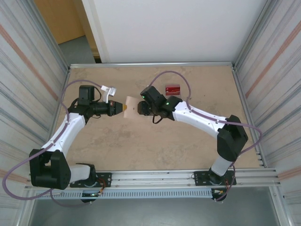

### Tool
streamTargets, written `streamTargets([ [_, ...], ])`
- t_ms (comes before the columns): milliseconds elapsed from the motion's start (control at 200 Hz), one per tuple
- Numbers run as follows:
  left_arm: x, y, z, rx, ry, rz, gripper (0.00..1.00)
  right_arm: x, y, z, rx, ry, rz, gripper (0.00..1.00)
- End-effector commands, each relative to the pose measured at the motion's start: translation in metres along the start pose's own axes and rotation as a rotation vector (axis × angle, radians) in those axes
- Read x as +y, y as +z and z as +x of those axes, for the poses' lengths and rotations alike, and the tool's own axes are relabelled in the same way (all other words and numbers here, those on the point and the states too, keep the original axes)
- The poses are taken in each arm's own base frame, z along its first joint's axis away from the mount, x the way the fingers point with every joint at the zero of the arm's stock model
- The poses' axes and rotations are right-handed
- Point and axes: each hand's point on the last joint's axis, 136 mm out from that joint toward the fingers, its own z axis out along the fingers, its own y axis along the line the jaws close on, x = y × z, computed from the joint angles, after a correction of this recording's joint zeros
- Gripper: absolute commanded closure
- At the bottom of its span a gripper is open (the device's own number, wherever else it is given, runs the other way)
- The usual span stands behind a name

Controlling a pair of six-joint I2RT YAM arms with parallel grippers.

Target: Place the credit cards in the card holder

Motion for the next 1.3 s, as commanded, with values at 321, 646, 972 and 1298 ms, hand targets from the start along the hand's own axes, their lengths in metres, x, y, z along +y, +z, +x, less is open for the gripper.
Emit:
streamTargets([
  [321, -0.005, 0.032, 0.024, 0.054, -0.063, 0.055, 1.00, -0.060, -0.076, 0.015, -0.098, 0.038, 0.112, 0.25],
  [646, 0.002, 0.082, 0.077, 0.174, -0.193, 0.066, 1.00, -0.082, -0.096, 0.037, -0.101, 0.087, 0.136, 0.25],
  [972, 0.041, 0.106, 0.118, 0.265, -0.309, -0.055, 1.00, -0.082, -0.090, 0.053, -0.064, 0.096, 0.134, 0.26],
  [1298, 0.062, 0.105, 0.121, 0.281, -0.314, -0.177, 0.35, -0.056, -0.066, 0.057, 0.000, 0.114, 0.010, 0.30],
])
